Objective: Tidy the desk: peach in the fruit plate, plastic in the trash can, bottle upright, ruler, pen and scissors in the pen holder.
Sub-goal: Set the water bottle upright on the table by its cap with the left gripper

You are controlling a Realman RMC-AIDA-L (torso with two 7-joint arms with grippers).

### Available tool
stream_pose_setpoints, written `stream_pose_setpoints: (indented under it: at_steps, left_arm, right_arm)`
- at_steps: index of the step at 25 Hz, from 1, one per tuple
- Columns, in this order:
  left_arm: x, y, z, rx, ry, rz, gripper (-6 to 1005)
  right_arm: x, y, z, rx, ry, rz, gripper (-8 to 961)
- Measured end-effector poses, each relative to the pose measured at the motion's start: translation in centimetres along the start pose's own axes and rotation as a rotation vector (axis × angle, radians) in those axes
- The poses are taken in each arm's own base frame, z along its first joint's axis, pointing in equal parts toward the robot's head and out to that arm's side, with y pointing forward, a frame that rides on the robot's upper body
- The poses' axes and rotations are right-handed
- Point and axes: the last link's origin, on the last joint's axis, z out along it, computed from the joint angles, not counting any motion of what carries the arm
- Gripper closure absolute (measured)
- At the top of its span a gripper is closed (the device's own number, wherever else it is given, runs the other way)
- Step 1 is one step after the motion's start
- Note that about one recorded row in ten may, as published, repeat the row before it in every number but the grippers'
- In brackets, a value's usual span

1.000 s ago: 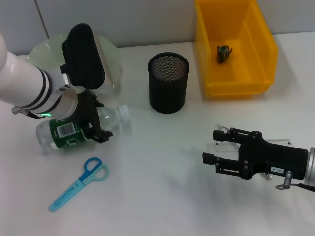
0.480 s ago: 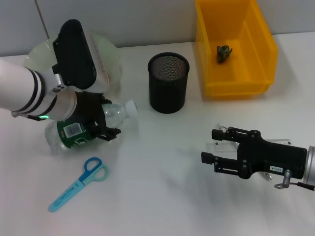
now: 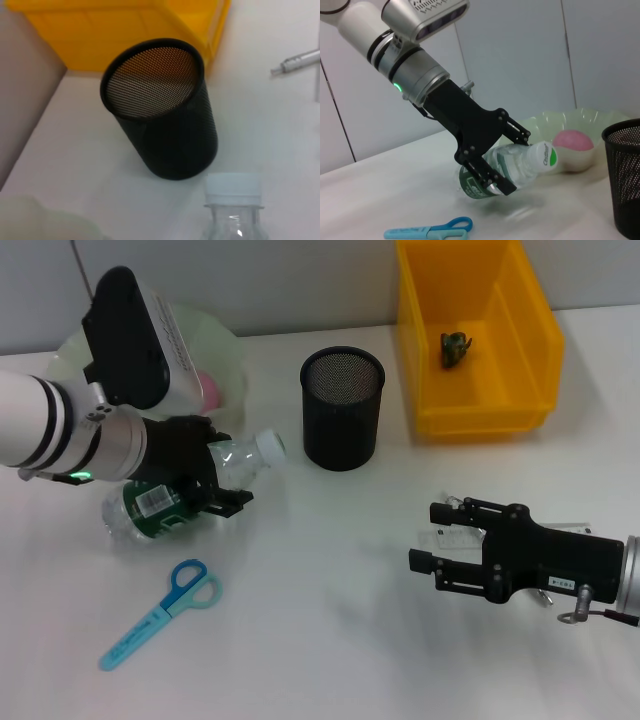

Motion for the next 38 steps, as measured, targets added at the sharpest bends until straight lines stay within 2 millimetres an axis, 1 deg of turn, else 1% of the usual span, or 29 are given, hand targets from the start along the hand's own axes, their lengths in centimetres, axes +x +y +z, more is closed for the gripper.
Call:
stream_pose_setpoints:
  at_steps: [6,13,16,23,30,38]
  left_arm:
    - [-0.2,0.0,-0.4,0.001,0.076,-0.035,245]
    - [-0.7,0.3,-0.6,0.000,0.126,-0.067,245]
    - [-1.0,0.0,-0.9,0.012,0.166,-0.098,245]
    - [-1.3,0.0,-0.9,0.028,0.194,-0.120,245]
    - [-1.5,0.1,-1.3,0.050,0.279,-0.156,245]
    - [-2.4,-0.3,-1.6,0.085,0.338,-0.226,245]
  right_arm:
    - [0.0,0.0,0.0,0.003,0.000,0.001,254]
    - [0.0,-0.1,0.1,0.005,0.000,0.002,255]
    - [-0.1,-0.1,0.2,0.004,0.000,0.000,255]
    - [-0.1,-0.1,0.2,0.003,0.001,0.008,256]
    - [-0.2,-0.2,0.3,0.001,0.001,0.007,257]
    - [-0.3,-0.2,0.3,-0.001,0.001,0.010,257]
